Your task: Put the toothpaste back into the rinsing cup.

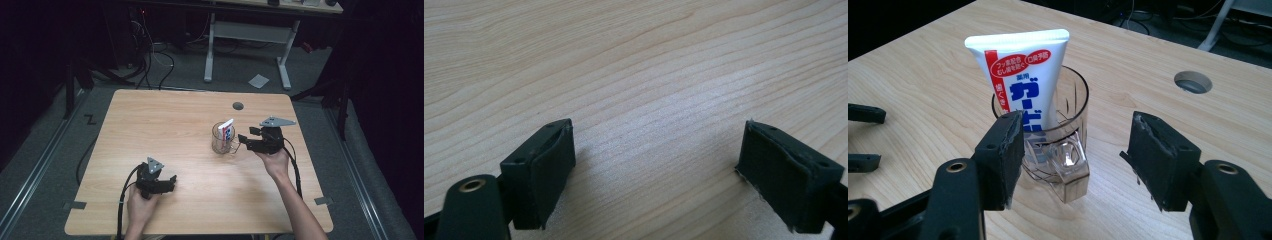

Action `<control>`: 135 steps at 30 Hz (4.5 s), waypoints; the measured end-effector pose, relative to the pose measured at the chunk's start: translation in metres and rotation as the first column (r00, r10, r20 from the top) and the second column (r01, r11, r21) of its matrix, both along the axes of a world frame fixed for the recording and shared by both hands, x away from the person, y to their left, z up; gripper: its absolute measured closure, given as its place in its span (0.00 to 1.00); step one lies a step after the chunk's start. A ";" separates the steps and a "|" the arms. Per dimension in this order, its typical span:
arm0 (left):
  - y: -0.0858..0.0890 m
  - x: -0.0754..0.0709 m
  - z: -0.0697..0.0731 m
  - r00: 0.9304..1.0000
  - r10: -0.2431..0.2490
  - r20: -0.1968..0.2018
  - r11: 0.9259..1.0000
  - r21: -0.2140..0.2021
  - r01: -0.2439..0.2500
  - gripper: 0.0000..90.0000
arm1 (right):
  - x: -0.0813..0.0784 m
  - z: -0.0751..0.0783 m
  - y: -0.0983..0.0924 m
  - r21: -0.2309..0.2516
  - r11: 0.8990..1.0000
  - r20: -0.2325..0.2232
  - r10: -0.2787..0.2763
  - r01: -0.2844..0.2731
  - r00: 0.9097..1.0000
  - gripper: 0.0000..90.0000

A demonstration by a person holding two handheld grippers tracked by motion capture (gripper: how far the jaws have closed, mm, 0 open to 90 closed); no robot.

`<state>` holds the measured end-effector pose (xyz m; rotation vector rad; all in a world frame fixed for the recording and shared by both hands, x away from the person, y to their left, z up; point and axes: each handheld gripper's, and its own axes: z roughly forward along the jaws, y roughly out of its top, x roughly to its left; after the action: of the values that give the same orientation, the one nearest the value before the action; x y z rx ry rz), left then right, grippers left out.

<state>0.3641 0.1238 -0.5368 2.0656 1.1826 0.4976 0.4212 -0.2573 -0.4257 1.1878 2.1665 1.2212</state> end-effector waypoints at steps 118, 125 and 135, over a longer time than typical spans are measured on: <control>0.000 0.000 0.000 1.000 0.002 0.000 1.000 0.000 -0.002 0.17 | -0.053 -0.088 -0.040 0.012 0.993 -0.144 -0.115 0.118 0.983 0.46; 0.000 0.000 0.000 1.000 0.001 -0.001 1.000 0.001 -0.001 0.17 | -0.050 -0.094 -0.036 -0.022 0.992 -0.147 -0.128 0.126 0.981 0.46; 0.000 0.000 0.000 1.000 0.001 -0.001 1.000 0.001 -0.001 0.17 | -0.046 -0.101 -0.033 -0.058 0.988 -0.145 -0.148 0.141 0.978 0.45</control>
<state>0.3640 0.1236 -0.5368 2.0658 1.1843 0.4981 0.3757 -0.2906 -0.5263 1.4300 2.1569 1.0449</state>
